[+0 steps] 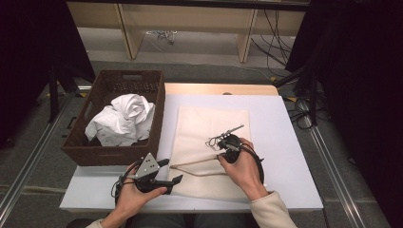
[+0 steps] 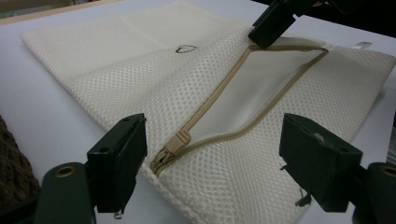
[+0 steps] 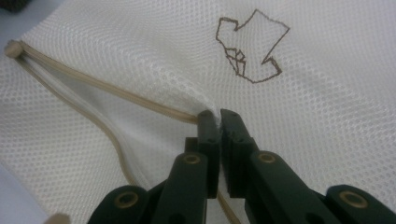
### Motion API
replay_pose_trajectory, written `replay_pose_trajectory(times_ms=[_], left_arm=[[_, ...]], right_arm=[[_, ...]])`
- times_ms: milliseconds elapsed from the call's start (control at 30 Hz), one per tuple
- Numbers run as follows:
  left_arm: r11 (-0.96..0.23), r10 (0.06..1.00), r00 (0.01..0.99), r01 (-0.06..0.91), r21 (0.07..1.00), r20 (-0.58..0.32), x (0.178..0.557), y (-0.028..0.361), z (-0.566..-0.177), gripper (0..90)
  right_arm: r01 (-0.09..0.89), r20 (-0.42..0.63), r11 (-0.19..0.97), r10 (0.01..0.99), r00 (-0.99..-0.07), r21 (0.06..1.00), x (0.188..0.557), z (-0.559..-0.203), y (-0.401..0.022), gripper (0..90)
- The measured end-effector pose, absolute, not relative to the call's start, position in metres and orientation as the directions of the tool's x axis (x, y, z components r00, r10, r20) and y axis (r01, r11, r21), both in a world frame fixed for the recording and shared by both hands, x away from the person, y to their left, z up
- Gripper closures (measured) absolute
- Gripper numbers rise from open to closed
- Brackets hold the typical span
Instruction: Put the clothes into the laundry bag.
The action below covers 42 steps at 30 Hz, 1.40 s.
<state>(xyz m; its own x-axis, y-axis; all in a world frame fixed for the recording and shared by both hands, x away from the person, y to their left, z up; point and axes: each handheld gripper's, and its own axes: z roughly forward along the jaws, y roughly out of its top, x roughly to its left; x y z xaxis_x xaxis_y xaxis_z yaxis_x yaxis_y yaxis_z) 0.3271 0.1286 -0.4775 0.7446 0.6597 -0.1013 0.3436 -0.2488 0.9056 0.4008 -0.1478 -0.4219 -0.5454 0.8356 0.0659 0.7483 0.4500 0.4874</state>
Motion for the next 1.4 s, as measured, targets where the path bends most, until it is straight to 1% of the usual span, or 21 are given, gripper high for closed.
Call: replay_pose_trajectory(times_ms=[67,100,133,167,233,267,333,500,533,600,667,733,767,800,1100,1133,1267,1300,1333,1367,1400], left_arm=[[-0.253,0.661,0.744,0.341,0.905,-0.096,0.326,0.129,-0.476,22.3],[-0.264,0.653,0.753,0.321,0.910,-0.076,0.327,0.129,-0.476,22.3],[-0.247,0.663,0.742,0.337,0.909,-0.095,0.326,0.128,-0.476,21.9],[-0.250,0.663,0.743,0.332,0.910,-0.089,0.326,0.128,-0.475,21.1],[-0.244,0.663,0.744,0.326,0.913,-0.089,0.326,0.128,-0.475,20.7],[-0.258,0.659,0.749,0.310,0.915,-0.067,0.326,0.129,-0.474,20.4],[-0.240,0.669,0.739,0.317,0.918,-0.080,0.325,0.129,-0.473,19.8],[-0.238,0.682,0.729,0.306,0.922,-0.066,0.325,0.130,-0.471,18.3],[-0.242,0.683,0.728,0.305,0.921,-0.061,0.324,0.130,-0.471,18.0],[-0.234,0.688,0.723,0.303,0.924,-0.063,0.324,0.131,-0.470,17.6],[-0.236,0.690,0.722,0.303,0.923,-0.061,0.324,0.131,-0.470,17.4],[-0.234,0.690,0.721,0.301,0.925,-0.060,0.324,0.131,-0.470,17.2],[-0.234,0.690,0.721,0.300,0.925,-0.060,0.324,0.131,-0.470,17.2],[-0.234,0.690,0.721,0.301,0.925,-0.060,0.324,0.131,-0.470,17.1],[-0.231,0.692,0.720,0.297,0.927,-0.058,0.325,0.132,-0.470,16.1],[-0.238,0.692,0.720,0.292,0.926,-0.049,0.325,0.132,-0.469,16.0],[-0.237,0.694,0.718,0.296,0.925,-0.052,0.324,0.132,-0.469,16.0],[-0.240,0.692,0.720,0.294,0.925,-0.049,0.324,0.132,-0.469,16.0],[-0.236,0.693,0.719,0.295,0.926,-0.052,0.324,0.131,-0.468,16.0],[-0.236,0.687,0.725,0.288,0.928,-0.050,0.324,0.131,-0.468,15.9],[-0.225,0.690,0.722,0.295,0.929,-0.062,0.324,0.130,-0.467,15.9]], right_arm=[[0.731,0.056,0.441,0.837,-0.545,0.520,0.400,-0.418,-0.149,88.4],[0.731,0.056,0.441,0.837,-0.545,0.520,0.400,-0.418,-0.149,88.4],[0.732,0.062,0.426,0.842,-0.535,0.532,0.399,-0.417,-0.149,88.5],[0.710,0.053,0.420,0.840,-0.540,0.565,0.398,-0.414,-0.150,88.5],[0.720,0.057,0.419,0.843,-0.535,0.554,0.396,-0.412,-0.150,88.5],[0.705,0.049,0.420,0.840,-0.540,0.572,0.397,-0.412,-0.151,88.5],[0.719,0.062,0.399,0.851,-0.522,0.569,0.395,-0.410,-0.150,88.5],[0.695,0.053,0.406,0.842,-0.537,0.593,0.395,-0.409,-0.152,88.5],[0.697,0.064,0.381,0.851,-0.521,0.607,0.394,-0.409,-0.150,88.5],[0.698,0.052,0.382,0.856,-0.514,0.605,0.393,-0.407,-0.151,88.5],[0.701,0.076,0.363,0.857,-0.510,0.614,0.391,-0.405,-0.150,88.5],[0.663,0.041,0.392,0.842,-0.537,0.638,0.394,-0.405,-0.153,88.5],[0.696,0.068,0.365,0.857,-0.510,0.618,0.391,-0.403,-0.152,88.5],[0.667,0.048,0.381,0.847,-0.530,0.641,0.393,-0.403,-0.154,88.6],[0.613,0.048,0.316,0.864,-0.502,0.724,0.386,-0.392,-0.156,88.7],[0.574,0.022,0.341,0.846,-0.532,0.745,0.387,-0.392,-0.157,88.6],[0.580,0.026,0.329,0.855,-0.518,0.746,0.387,-0.392,-0.156,88.6],[0.597,0.036,0.324,0.859,-0.510,0.734,0.386,-0.391,-0.155,88.6],[0.590,0.041,0.319,0.857,-0.514,0.741,0.387,-0.392,-0.154,88.6],[0.574,0.018,0.337,0.851,-0.525,0.746,0.387,-0.390,-0.155,88.6],[0.600,0.042,0.320,0.859,-0.509,0.734,0.386,-0.389,-0.154,88.6]])
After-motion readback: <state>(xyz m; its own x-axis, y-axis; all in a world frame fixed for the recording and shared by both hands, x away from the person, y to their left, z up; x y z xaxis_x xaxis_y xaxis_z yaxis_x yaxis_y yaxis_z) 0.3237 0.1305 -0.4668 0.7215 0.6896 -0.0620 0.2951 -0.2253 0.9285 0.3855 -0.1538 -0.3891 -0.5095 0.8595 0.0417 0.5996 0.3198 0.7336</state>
